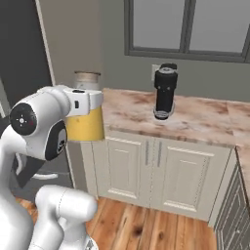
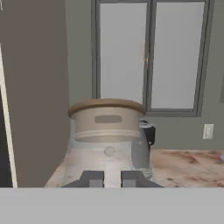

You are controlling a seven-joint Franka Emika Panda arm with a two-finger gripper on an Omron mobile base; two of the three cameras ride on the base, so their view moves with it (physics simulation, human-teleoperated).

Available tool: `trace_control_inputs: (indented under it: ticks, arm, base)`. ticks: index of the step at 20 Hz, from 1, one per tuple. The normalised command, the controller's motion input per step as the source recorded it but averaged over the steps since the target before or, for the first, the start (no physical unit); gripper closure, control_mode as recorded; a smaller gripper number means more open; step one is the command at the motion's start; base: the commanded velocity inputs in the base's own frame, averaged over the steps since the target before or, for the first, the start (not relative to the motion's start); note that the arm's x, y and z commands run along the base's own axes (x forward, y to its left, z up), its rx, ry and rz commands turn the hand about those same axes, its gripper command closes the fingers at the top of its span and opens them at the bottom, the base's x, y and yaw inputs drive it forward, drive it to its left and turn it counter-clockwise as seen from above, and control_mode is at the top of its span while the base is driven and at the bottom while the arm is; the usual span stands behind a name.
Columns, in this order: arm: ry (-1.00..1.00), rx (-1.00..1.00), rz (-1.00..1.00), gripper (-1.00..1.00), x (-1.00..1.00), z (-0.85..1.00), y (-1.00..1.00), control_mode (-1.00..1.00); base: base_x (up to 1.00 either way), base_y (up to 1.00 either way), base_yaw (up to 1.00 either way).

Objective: Move the orange and radish from the second highest shelf to the top shelf to make space. Then, place the pitcher from the counter on the cleared second highest shelf.

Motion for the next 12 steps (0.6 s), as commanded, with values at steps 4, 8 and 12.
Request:
trace_control_inputs:
  ticks: [4,8,12]
  arm:
    - [0.00,0.00,0.00,1.00,0.00,0.00,0.00,1.00]
    - [0.00,0.00,0.00,1.00,0.00,0.00,0.00,1.00]
    - [0.00,0.00,0.00,1.00,0.00,0.00,0.00,1.00]
  base:
    - [-1.00,0.00,0.07]
    - [-0.84,0.00,0.13]
    - [-0.37,0.08,0.31]
